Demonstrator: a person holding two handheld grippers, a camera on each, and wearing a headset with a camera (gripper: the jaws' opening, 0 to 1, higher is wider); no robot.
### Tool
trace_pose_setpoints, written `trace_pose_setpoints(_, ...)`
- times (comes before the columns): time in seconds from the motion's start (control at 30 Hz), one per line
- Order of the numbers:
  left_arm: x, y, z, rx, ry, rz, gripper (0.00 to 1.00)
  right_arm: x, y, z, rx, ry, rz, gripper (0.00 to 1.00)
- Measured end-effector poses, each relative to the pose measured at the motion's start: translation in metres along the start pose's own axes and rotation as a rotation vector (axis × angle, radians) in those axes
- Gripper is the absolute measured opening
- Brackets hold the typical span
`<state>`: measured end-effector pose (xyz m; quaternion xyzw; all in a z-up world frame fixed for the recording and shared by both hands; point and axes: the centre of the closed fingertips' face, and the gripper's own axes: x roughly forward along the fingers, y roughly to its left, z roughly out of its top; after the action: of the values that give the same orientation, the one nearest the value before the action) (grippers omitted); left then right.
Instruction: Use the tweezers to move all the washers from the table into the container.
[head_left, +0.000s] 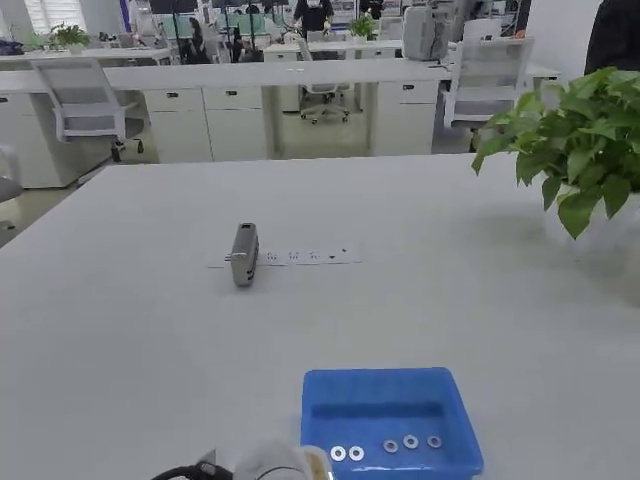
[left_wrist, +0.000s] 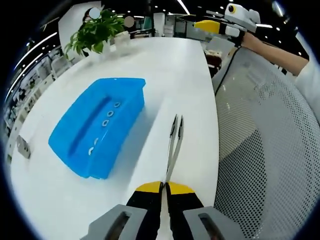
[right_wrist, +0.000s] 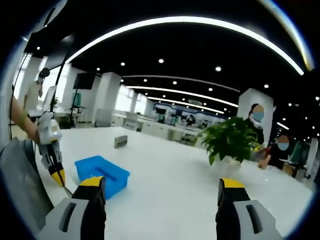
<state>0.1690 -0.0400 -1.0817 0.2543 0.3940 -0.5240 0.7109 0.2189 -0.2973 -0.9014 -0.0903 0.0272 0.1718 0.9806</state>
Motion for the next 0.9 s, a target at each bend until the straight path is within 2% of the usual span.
trace_pose_setpoints(0.07, -0.003, 0.000, -0.002, -0.035, -0.012, 0.014, 0.02, -0.003, -0.005, 0.002, 0.029, -0.015, -0.009, 0.90)
trace_pose_setpoints(0.2, -0.021, -0.002, 0.003, -0.154, -0.122, 0.072, 0.07, -0.002, -0.005, 0.000, 0.039, -0.006, -0.012, 0.91)
trace_pose_setpoints(0.27, -0.035, -0.001, 0.007, -0.213, -0.194, 0.118, 0.11, -0.003, -0.004, 0.000, 0.028, -0.005, -0.009, 0.91)
trace_pose_setpoints(0.33, -0.052, 0.002, 0.014, -0.283, -0.288, 0.181, 0.16, -0.003, -0.004, 0.000, 0.029, -0.007, -0.010, 0.90)
trace_pose_setpoints(0.37, -0.058, 0.004, 0.017, -0.315, -0.332, 0.206, 0.21, -0.003, -0.005, 0.000, 0.035, -0.007, -0.013, 0.90)
trace_pose_setpoints(0.4, -0.069, 0.007, 0.020, -0.360, -0.389, 0.252, 0.26, -0.003, -0.005, 0.000, 0.038, -0.008, -0.016, 0.90)
trace_pose_setpoints(0.43, -0.077, 0.009, 0.022, -0.381, -0.425, 0.282, 0.31, -0.003, -0.005, 0.000, 0.041, -0.007, -0.016, 0.90)
trace_pose_setpoints(0.47, -0.088, 0.011, 0.024, -0.398, -0.471, 0.336, 0.38, -0.003, -0.005, 0.000, 0.044, -0.005, -0.015, 0.90)
trace_pose_setpoints(0.57, -0.107, 0.016, 0.033, -0.394, -0.569, 0.441, 0.53, -0.002, -0.002, -0.002, 0.039, 0.009, -0.006, 0.90)
trace_pose_setpoints(0.63, -0.124, 0.021, 0.038, -0.423, -0.665, 0.538, 0.61, -0.001, 0.000, -0.002, 0.035, 0.014, -0.003, 0.89)
trace_pose_setpoints(0.73, -0.136, 0.023, 0.041, -0.486, -0.773, 0.611, 0.74, -0.002, 0.000, -0.003, 0.023, 0.017, -0.012, 0.87)
trace_pose_setpoints(0.8, -0.140, 0.023, 0.043, -0.474, -0.809, 0.652, 0.86, -0.002, -0.001, -0.004, 0.021, 0.028, -0.016, 0.87)
trace_pose_setpoints(0.83, -0.140, 0.022, 0.043, -0.478, -0.809, 0.665, 0.90, -0.002, -0.001, -0.006, 0.025, 0.035, -0.015, 0.87)
trace_pose_setpoints(0.9, -0.142, 0.023, 0.044, -0.496, -0.838, 0.692, 0.97, -0.002, -0.001, -0.008, 0.042, 0.046, -0.011, 0.86)
